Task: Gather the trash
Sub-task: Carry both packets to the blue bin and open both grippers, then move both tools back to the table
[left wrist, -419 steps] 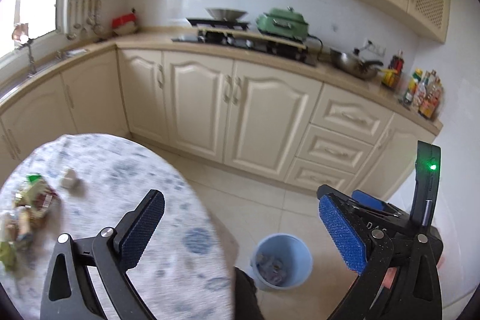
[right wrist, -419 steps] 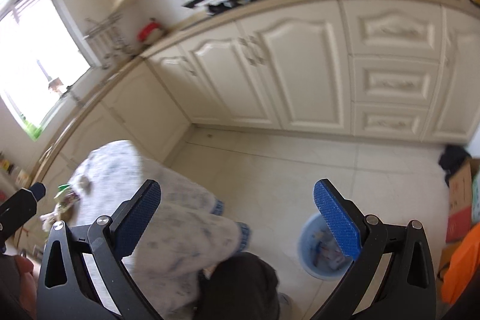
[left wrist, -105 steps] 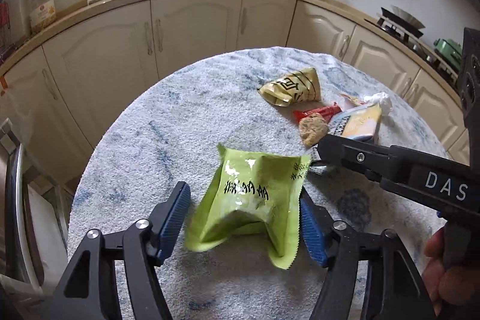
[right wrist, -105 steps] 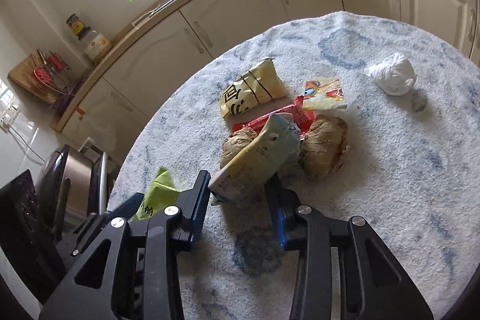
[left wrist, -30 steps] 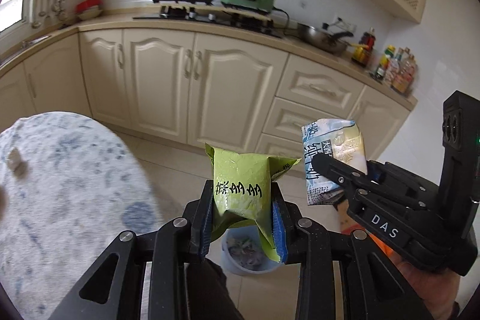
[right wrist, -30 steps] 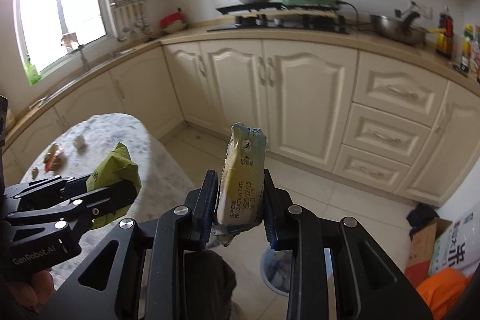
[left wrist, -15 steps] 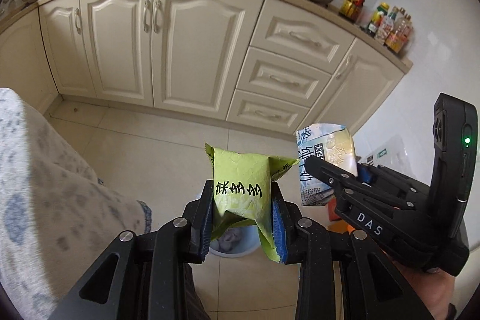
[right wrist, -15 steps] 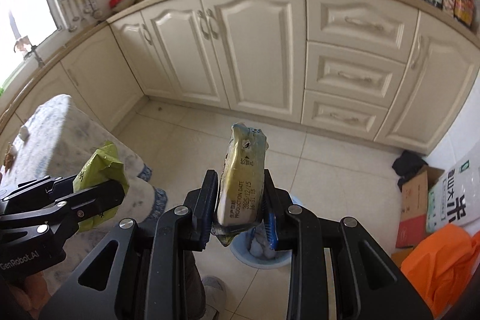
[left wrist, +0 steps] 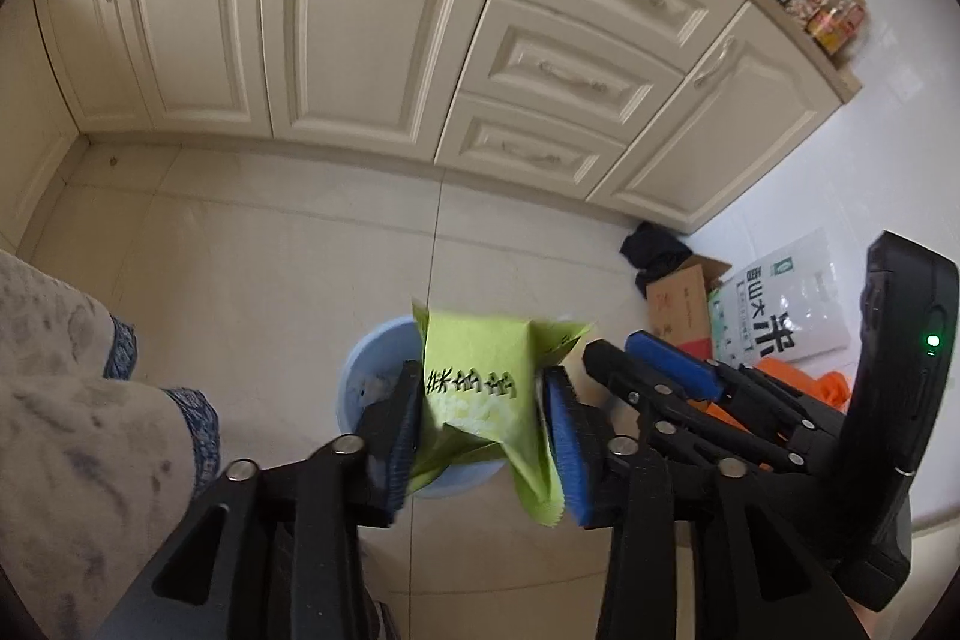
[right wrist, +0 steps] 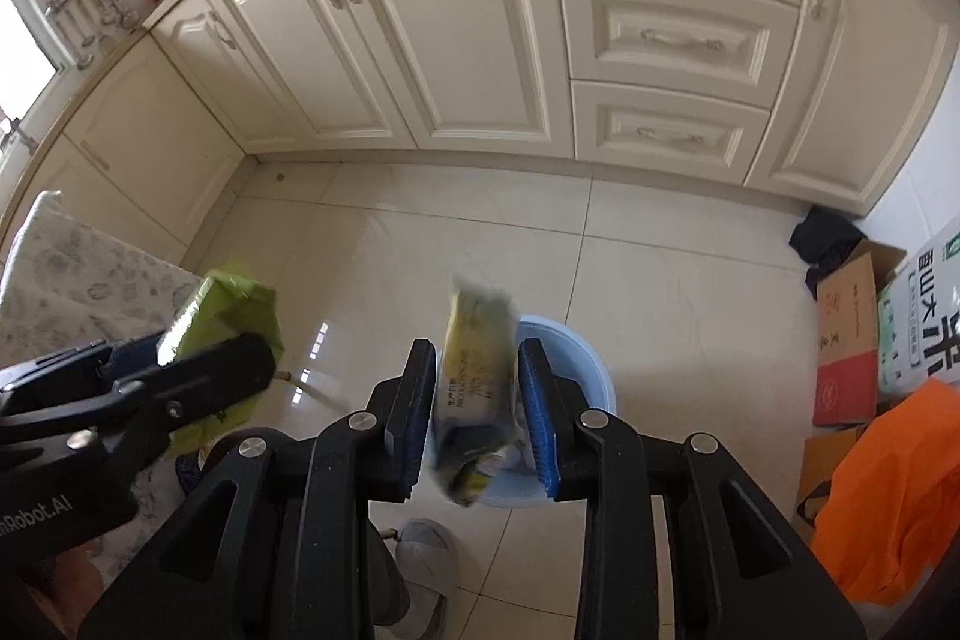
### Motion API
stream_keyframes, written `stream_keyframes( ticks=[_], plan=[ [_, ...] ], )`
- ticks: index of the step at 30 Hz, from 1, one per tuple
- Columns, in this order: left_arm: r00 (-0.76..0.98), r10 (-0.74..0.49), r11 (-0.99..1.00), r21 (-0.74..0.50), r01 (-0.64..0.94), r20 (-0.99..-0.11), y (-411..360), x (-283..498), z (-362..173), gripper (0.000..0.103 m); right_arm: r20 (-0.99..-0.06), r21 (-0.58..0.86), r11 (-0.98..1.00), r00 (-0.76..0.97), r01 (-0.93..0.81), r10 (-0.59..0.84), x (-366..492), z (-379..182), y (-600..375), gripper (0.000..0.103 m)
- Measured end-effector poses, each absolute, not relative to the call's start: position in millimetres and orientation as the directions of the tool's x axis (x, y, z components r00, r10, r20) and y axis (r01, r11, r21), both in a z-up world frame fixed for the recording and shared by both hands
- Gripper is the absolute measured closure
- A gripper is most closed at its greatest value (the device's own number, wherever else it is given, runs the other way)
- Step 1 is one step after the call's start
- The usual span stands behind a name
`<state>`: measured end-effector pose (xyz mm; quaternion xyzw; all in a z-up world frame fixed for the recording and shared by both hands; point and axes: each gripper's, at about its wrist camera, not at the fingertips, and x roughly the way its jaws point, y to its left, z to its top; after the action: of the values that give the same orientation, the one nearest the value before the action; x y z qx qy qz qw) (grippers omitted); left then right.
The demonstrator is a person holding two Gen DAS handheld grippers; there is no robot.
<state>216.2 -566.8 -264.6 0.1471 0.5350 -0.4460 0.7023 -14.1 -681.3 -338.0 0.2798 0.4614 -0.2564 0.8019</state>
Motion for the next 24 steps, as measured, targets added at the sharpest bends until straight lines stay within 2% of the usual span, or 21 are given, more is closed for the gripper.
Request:
stream_keyframes(
  ticks=[1,2,3,4,6,8,9,16,24],
  plan=[
    [0.025,-0.458,0.563,-0.268,0.782,-0.889,-573.0,218.1,-270.0,0.054,-0.886,0.213,0.704,0.438,0.678,-0.154,-16.2,-340.6,-683.6,0.066],
    [0.03,-0.449,0.566,-0.258,0.783,-0.893,-578.2,218.6,-272.6,0.043,-0.887,0.213,0.694,0.434,0.687,-0.158,-18.2,-342.2,-685.6,0.055],
    [0.045,-0.442,0.572,-0.242,0.784,-0.896,-581.2,218.3,-274.1,0.034,-0.887,0.215,0.687,0.434,0.694,-0.161,-20.9,-343.5,-687.5,0.051],
    [0.064,-0.436,0.577,-0.224,0.785,-0.898,-584.5,218.4,-275.2,0.029,-0.886,0.217,0.68,0.433,0.7,-0.163,-24.2,-344.4,-689.0,0.041],
    [0.101,-0.432,0.589,-0.195,0.785,-0.896,-590.3,217.5,-276.2,0.012,-0.887,0.214,0.665,0.427,0.715,-0.174,-29.7,-345.1,-690.8,0.026],
    [0.133,-0.419,0.601,-0.164,0.782,-0.898,-590.4,214.8,-275.5,0.004,-0.883,0.222,0.647,0.432,0.729,-0.184,-35.6,-344.0,-692.2,0.006],
    [0.145,-0.421,0.606,-0.159,0.779,-0.895,-590.5,214.4,-274.0,0.004,-0.88,0.233,0.636,0.438,0.736,-0.185,-38.6,-342.9,-693.0,0.001],
    [0.224,-0.415,0.646,-0.113,0.755,-0.882,-577.3,200.7,-255.6,0.001,-0.85,0.305,0.611,0.498,0.731,-0.171,-37.9,-319.0,-687.8,0.0],
    [0.294,-0.505,0.664,-0.148,0.733,-0.811,-511.1,183.7,-198.0,0.001,-0.777,0.346,0.673,0.602,0.654,-0.185,-15.7,-254.6,-652.4,0.0]
  ],
)
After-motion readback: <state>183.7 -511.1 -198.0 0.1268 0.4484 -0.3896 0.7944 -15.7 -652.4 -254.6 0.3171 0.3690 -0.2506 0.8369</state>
